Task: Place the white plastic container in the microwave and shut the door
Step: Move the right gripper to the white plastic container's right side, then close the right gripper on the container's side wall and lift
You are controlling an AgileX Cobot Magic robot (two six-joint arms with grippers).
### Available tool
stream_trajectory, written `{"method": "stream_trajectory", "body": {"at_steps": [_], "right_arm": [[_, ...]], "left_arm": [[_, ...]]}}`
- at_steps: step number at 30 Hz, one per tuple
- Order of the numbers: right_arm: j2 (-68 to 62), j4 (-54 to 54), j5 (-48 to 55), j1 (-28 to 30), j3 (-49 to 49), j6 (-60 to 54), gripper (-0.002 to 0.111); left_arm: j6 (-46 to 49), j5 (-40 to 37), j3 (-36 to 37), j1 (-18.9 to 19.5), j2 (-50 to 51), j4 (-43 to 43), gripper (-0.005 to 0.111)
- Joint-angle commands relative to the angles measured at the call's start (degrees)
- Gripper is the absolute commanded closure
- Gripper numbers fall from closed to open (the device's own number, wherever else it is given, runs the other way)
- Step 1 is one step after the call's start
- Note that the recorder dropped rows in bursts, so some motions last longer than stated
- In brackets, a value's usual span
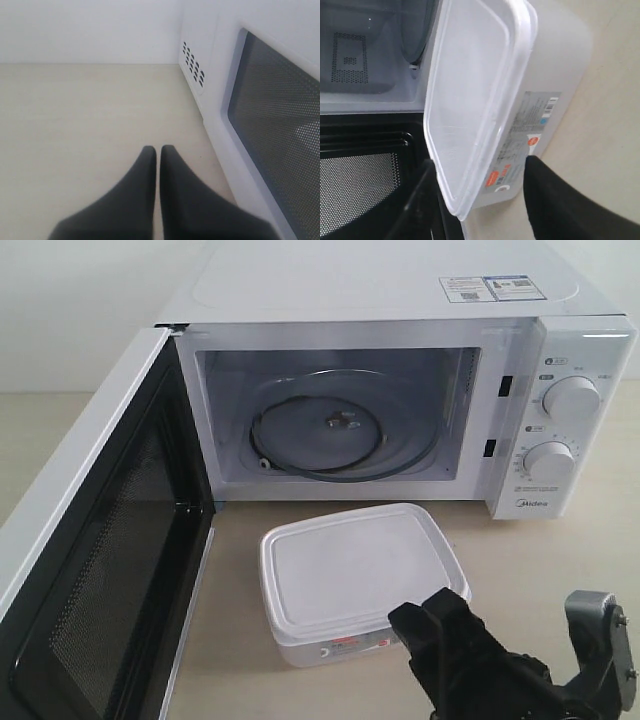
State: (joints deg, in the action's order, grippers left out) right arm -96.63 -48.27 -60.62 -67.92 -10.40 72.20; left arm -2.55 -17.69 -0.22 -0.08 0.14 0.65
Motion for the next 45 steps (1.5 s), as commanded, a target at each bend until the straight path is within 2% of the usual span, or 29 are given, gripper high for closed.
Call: {"method": "stream_trajectory", "body": {"at_steps": [1,8,15,35,45], "right_arm": [[-0.5,-0.7,0.2,0.0,-1.8,-1.6,0.057],[-7.5,0.4,-2.9,0.0,-2.4,5.6,0.057],[-13.9,1.1,-8.4,0.0,-4.5,10.8,0.064],[-14.9,0.4,-6.6,4.1,-8.2,11.0,0.064],[-15.7,0.2,-1.8,5.7,-12.6,8.2,0.064]], "left_arm": [[-0.4,0.1,0.2,0.2,-0.1,-0.1,0.103],[-0.4,0.1,0.2,0.2,-0.1,-0.1,0.103],[-0.4,0.1,0.2,0.2,-0.1,-0.1,0.103],[-0.4,0.1,0.2,0.2,-0.1,-0.1,0.103],[-0.4,0.1,0.2,0.2,-0.1,-0.1,0.103]]}}
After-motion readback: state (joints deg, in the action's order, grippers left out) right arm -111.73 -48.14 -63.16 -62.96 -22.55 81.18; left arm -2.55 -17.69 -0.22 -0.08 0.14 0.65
